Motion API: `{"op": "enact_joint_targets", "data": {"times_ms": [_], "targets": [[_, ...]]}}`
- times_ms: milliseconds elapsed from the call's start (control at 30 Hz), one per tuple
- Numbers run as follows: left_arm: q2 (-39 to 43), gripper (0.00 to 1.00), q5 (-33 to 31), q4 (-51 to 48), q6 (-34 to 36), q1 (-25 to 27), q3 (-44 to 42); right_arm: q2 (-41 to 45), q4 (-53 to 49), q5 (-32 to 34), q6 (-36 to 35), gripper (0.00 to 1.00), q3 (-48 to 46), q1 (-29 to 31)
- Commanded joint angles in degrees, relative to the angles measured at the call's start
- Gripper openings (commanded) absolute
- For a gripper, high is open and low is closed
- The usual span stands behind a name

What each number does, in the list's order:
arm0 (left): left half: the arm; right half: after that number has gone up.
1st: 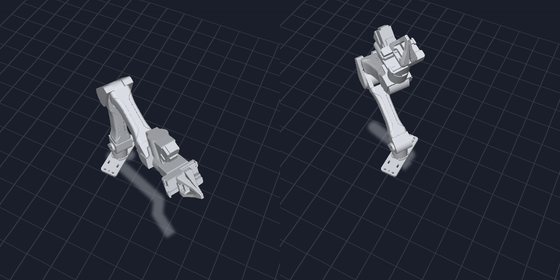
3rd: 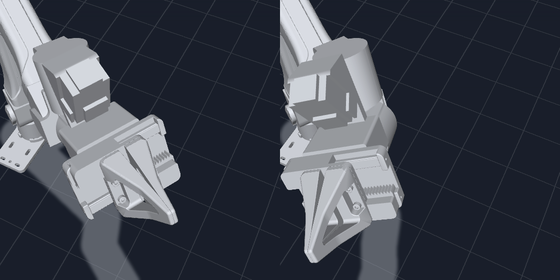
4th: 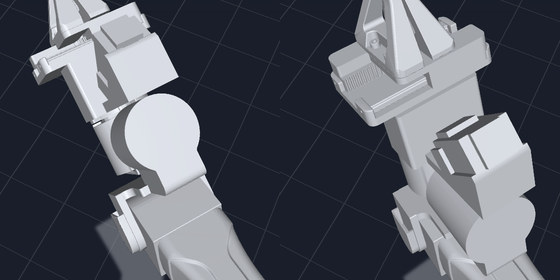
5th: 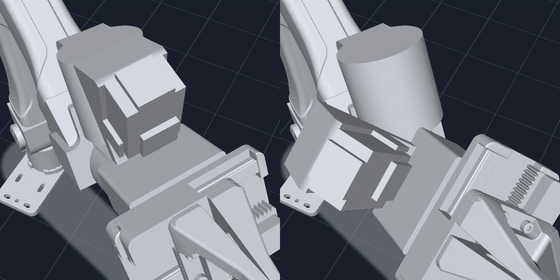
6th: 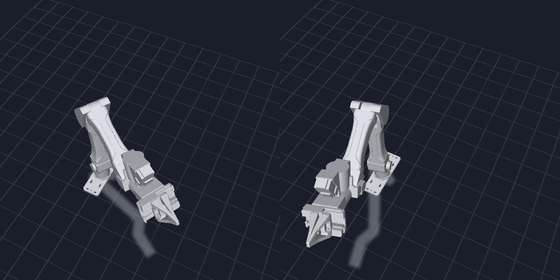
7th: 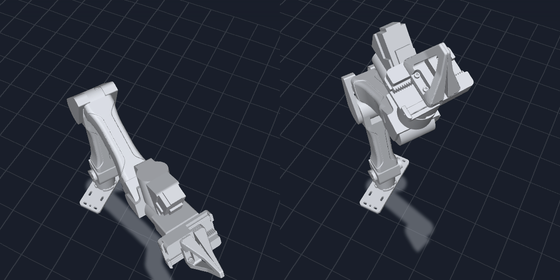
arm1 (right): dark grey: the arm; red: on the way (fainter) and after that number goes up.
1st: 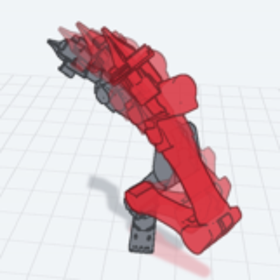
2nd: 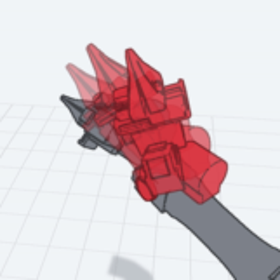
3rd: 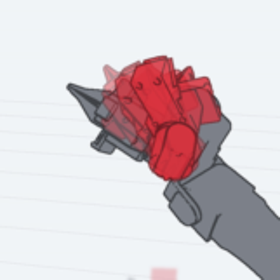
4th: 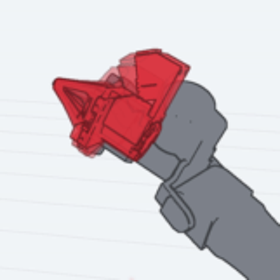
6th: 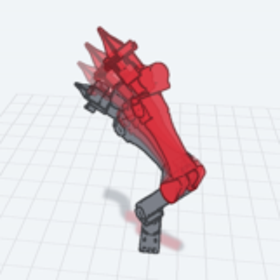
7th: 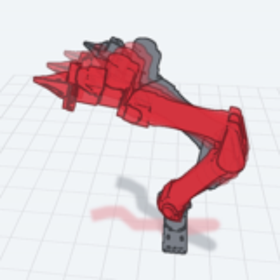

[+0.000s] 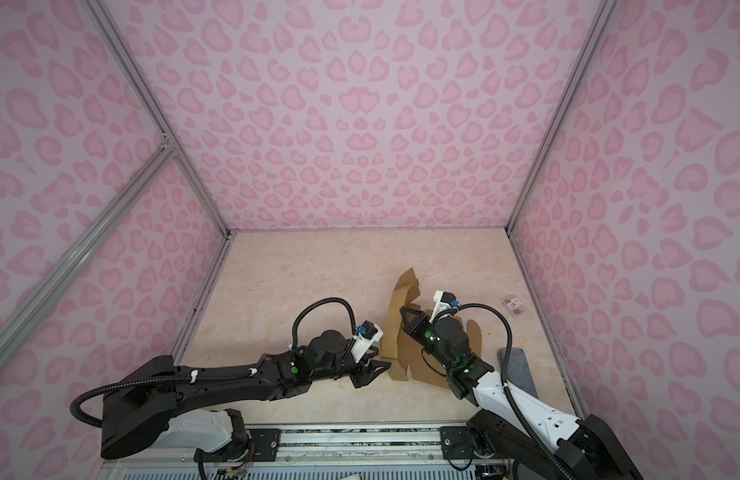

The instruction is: Fold the paper box

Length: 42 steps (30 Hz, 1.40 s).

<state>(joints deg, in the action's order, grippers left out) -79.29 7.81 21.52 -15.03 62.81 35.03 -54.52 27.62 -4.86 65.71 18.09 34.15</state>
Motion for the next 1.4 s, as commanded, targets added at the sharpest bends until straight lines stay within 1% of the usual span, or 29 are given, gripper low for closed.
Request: {"op": "enact_joint_targets", "data": {"times_ms": [0, 100, 233, 433, 633, 833, 1133, 1367], "targets": [[-0.7, 0.52, -0.3, 3.9, -2.5, 0.0, 0.8, 0.6, 0.1, 2.3, -0.1, 0.0, -0.5, 0.4], [-1.3, 0.51, 0.6, 4.8, -3.3, 0.2, 0.8, 1.0, 0.2, 2.9, -0.1, 0.0, -0.7, 0.9], [-1.6, 0.5, -0.2, 5.1, -3.7, 0.3, 0.8, 1.7, 1.4, 4.4, -0.2, 0.0, -1.2, 1.7], [-0.4, 0.49, -4.6, 3.3, -2.0, 0.3, 1.0, 2.3, 3.7, 5.3, 0.0, 0.0, -1.1, 2.2], [-1.5, 0.49, -7.0, 2.3, -1.5, -0.1, 3.0, 2.1, 5.5, 7.1, 0.1, 0.0, -1.0, 3.5], [-3.5, 0.48, -6.6, 3.7, -3.8, -0.2, 4.3, 2.6, 6.2, 8.3, 0.5, 0.0, -1.7, 3.7], [-4.3, 0.47, -8.7, 4.4, -7.7, -0.2, 4.7, 3.5, 6.1, 10.8, 1.1, 0.0, -3.4, 4.4], [-5.5, 0.5, -5.6, 6.5, -9.7, -0.3, 5.1, 2.9, 5.9, 11.9, 0.5, 0.0, -3.8, 4.5]]}}
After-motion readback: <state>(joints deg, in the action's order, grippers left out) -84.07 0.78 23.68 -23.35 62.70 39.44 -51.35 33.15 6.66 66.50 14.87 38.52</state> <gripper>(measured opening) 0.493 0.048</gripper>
